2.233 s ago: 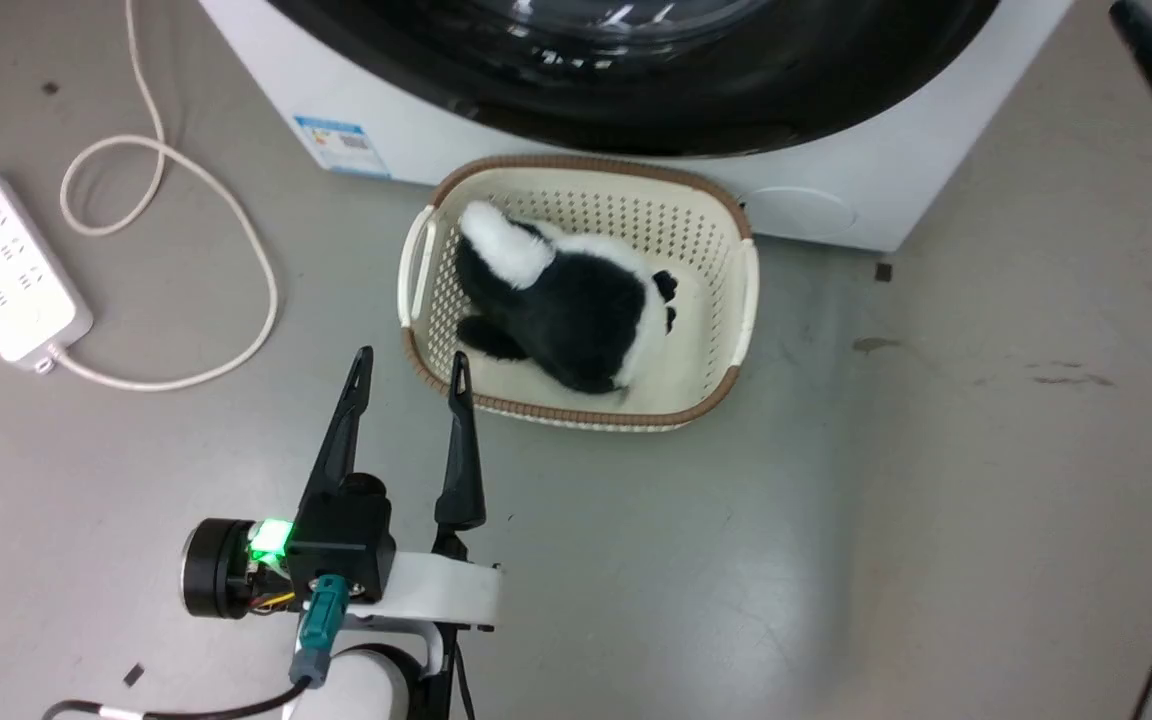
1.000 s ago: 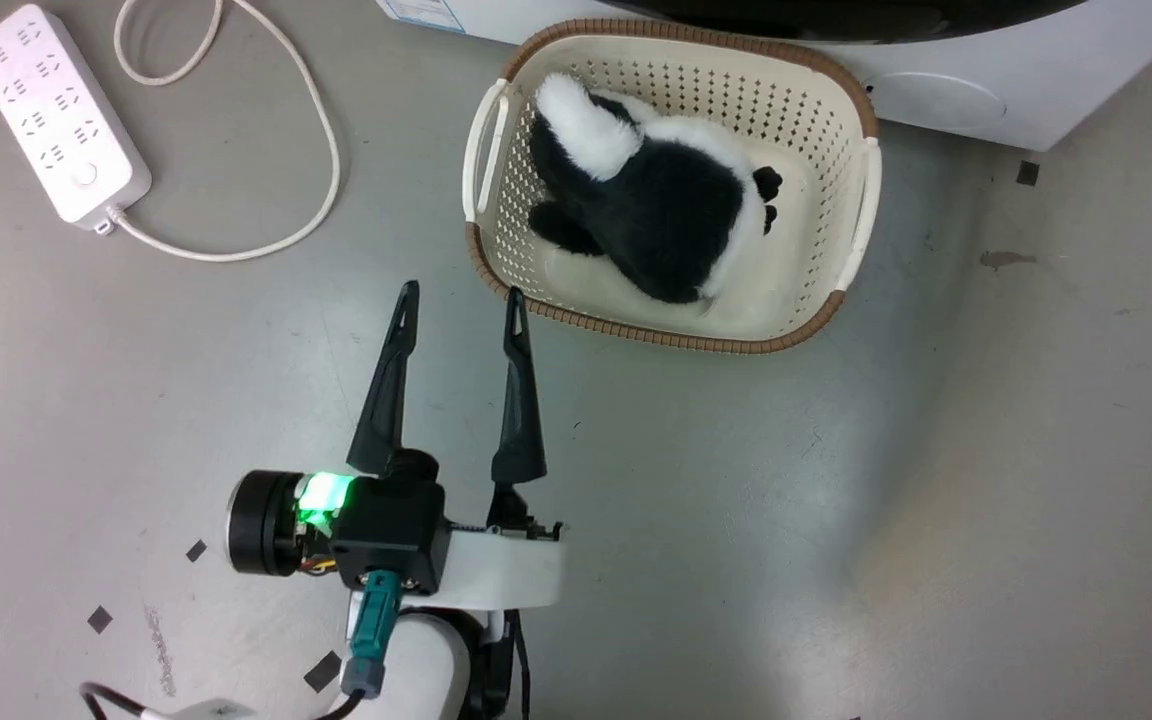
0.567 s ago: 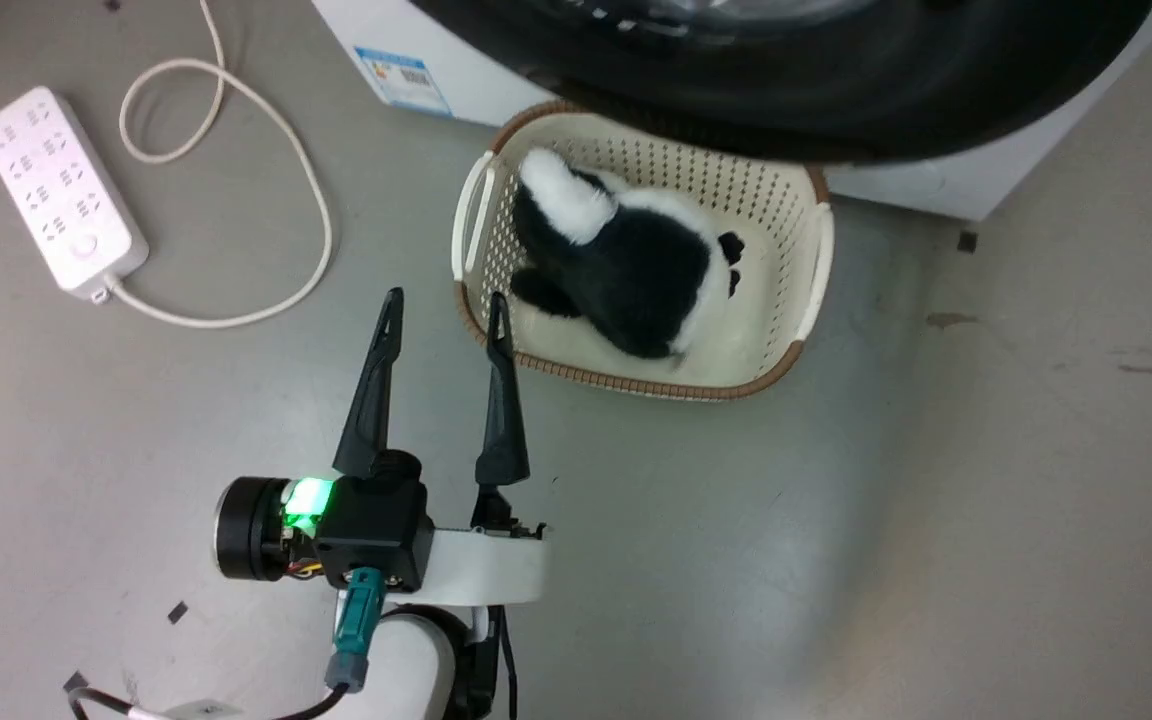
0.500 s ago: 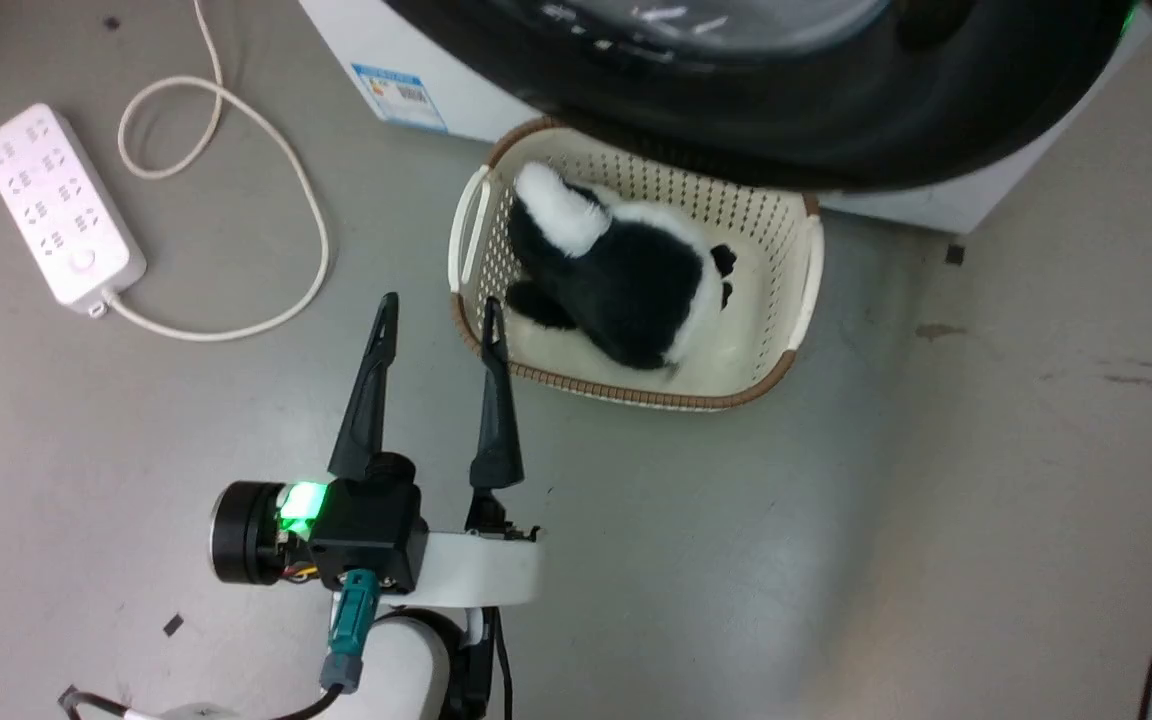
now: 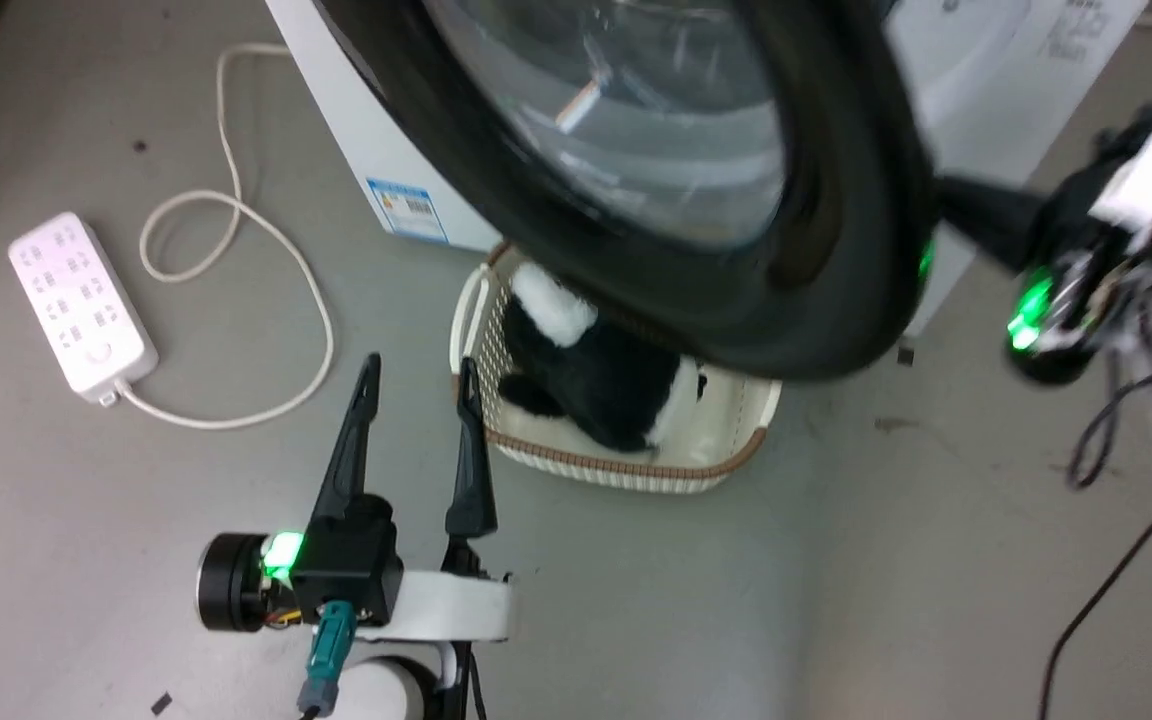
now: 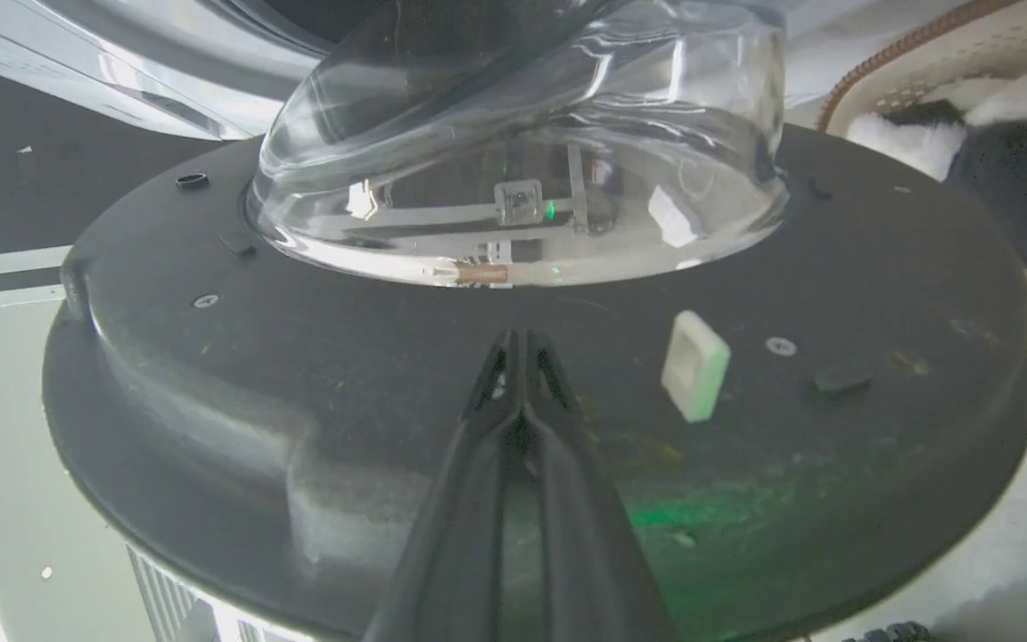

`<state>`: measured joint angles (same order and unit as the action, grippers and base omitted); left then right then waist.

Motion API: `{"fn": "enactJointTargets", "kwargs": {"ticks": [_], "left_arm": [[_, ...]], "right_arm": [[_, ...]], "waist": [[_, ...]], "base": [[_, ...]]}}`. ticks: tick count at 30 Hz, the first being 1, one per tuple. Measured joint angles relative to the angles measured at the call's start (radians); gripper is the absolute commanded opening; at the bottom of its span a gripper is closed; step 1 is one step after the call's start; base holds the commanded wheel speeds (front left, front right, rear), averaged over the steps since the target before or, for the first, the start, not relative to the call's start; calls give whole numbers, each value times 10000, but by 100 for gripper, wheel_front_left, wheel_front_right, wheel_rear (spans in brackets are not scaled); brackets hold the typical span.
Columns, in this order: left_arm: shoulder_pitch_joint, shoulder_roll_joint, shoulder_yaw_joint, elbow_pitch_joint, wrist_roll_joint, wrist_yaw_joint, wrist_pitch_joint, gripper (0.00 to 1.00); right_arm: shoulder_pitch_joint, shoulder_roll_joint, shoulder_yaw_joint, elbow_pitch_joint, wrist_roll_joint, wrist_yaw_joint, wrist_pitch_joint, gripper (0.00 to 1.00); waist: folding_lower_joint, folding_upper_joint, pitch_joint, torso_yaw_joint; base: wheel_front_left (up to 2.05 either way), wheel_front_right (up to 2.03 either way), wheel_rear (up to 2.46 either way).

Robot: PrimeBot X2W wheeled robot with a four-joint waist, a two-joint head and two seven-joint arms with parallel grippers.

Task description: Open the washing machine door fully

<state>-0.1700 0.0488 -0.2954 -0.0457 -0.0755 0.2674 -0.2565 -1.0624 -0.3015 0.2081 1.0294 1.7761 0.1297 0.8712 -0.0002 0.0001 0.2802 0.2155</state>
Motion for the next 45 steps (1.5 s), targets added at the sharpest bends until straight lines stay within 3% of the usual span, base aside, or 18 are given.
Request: {"fn": "enactJointTargets", "kwargs": {"ticks": [17,25,26,27,30,32,33,37,43,45], "left_arm": [[1139,-2,259,418,-56,-662,-2,100],[1306,-2,489,500,-56,-769,-2,100],[1306,0,550,500,-56,-769,-2,100],[1307,0,614,504,-58,-775,-2,100],[1315,-2,861,543,-98,-965,-2,100],[1328,-4,1114,573,-288,-1131,-4,100],[1345,13,1547,729,-564,-1501,-10,100],[1350,171,2013,1034,-809,-2102,-10,100],[1351,568,2646,1498,-1152,-2880,-10,100],[1357,644,2857,1536,-1212,-2978,-10,100]], "right_arm": [[2713,2025,1116,-1524,211,0,251,0],[3266,2057,1331,-2242,357,0,-499,0],[3281,1977,1325,-2366,284,0,-765,39],[3311,1873,1306,-2489,219,0,-1003,100],[3619,1430,1220,-3145,-157,0,-1893,100],[3908,1045,1114,-3889,-686,-2,-2767,100],[4532,330,1160,-5561,-2163,0,-4360,100],[5602,-642,1586,-7705,-4727,0,-6847,100],[7018,-1634,1831,-8583,-8684,0,-10571,100],[7494,-1659,1501,-8548,-10071,0,-11052,100]], "waist": [[0,0,-1396,488],[1,0,-1664,502],[1,0,-1684,452],[2,0,-1710,399],[1,0,-1833,214],[2,0,-1927,57],[2,0,-2077,-219],[2,0,-2285,-655],[1,0,-2638,-1343],[1,0,-2753,-1583]], "base": [[0,0,0],[0,0,0],[0,0,0],[0,0,0],[0,0,0],[0,0,0],[0,0,0],[0,0,0],[0,0,0],[0,0,0]]}}
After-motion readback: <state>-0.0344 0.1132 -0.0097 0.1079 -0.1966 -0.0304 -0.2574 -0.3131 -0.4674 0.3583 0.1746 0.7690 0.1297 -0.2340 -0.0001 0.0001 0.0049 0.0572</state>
